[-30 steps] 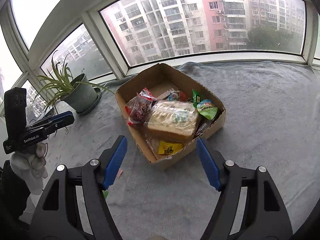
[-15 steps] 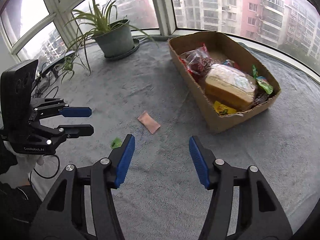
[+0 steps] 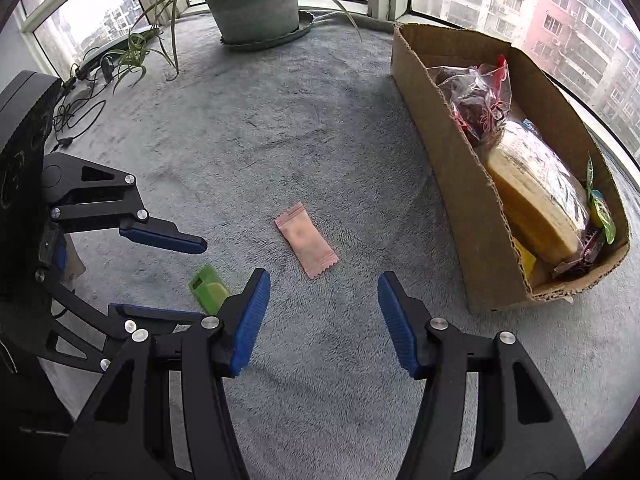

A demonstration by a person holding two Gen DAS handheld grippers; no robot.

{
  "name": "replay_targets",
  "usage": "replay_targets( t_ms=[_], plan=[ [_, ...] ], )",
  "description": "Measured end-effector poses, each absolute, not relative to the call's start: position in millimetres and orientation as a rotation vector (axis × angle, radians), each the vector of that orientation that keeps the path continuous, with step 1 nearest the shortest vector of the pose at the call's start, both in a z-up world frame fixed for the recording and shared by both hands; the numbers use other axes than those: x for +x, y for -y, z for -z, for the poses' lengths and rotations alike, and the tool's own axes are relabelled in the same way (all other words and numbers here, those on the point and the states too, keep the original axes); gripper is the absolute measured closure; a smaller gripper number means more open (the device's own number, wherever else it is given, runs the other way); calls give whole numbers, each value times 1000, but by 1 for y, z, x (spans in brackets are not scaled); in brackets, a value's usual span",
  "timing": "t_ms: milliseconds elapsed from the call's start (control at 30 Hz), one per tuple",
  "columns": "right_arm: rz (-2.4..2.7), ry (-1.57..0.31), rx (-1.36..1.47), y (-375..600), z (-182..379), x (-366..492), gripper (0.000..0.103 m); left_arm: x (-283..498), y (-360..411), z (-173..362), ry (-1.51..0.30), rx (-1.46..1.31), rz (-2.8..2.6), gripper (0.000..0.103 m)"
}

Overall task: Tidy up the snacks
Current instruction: 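Withdraw both open tools from the box toward the green and pink candies, then grasp the pink candy with the right tool while the left tool grasps the green candy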

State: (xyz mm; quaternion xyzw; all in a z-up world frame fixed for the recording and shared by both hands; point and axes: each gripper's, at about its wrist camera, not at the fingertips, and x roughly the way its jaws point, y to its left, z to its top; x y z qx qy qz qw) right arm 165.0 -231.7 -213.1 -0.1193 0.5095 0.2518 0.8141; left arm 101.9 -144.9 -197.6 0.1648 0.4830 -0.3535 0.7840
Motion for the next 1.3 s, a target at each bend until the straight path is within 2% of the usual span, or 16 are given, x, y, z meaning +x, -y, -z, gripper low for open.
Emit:
replay_targets(
  t_ms=[300, 367, 567, 1167, 1300],
  plan=[
    [-553, -1116, -271, 227, 226, 174, 47, 102, 154, 211, -1009, 437, 815, 62],
    [-561, -1119, -269, 224, 228, 176, 52, 102, 155, 211, -998, 433, 806, 66],
    [-579, -1114, -317, 210, 232, 179, 52, 106, 147, 211, -1003, 340, 777, 74],
    [-628, -1095, -432, 188, 237, 191, 61, 109, 147, 204, -994, 370, 860, 75],
    [-646, -1105, -409, 193, 236, 189, 69, 108, 152, 208, -1002, 388, 897, 75]
  ],
)
